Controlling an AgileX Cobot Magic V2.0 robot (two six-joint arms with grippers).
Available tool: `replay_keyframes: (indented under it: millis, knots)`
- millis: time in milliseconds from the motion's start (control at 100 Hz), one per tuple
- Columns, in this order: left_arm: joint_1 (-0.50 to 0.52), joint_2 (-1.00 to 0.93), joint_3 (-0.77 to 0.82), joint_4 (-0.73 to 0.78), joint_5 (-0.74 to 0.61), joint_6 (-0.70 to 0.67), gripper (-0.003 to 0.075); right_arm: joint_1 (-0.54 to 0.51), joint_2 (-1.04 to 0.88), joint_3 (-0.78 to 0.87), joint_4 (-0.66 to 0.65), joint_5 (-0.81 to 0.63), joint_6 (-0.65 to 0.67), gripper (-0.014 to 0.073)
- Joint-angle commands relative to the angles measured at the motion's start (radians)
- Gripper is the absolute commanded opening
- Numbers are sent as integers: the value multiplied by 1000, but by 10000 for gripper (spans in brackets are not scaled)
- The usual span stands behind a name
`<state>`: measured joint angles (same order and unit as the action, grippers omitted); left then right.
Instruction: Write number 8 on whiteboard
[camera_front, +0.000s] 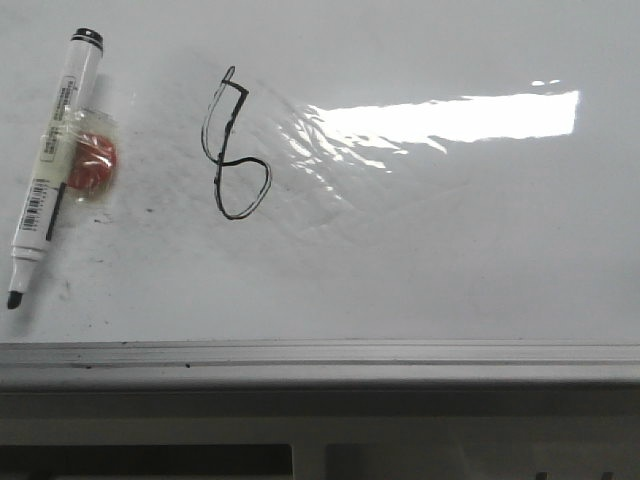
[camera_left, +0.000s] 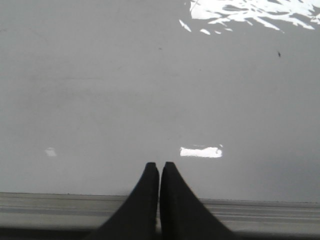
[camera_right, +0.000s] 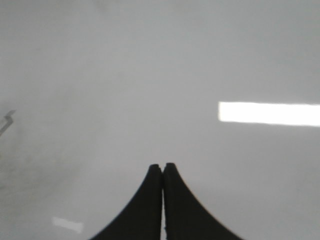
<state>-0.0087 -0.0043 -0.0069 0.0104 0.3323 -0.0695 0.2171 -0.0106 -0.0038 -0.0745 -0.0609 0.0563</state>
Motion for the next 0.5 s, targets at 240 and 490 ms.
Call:
replay_keyframes:
  millis: [240, 490]
  knots:
    - [3, -29, 41, -10, -47, -12, -20, -373, 7, -19, -15, 124, 48, -63]
    - [3, -29, 41, -10, -47, -11, -20, -414, -22, 27, 12, 226, 19, -63]
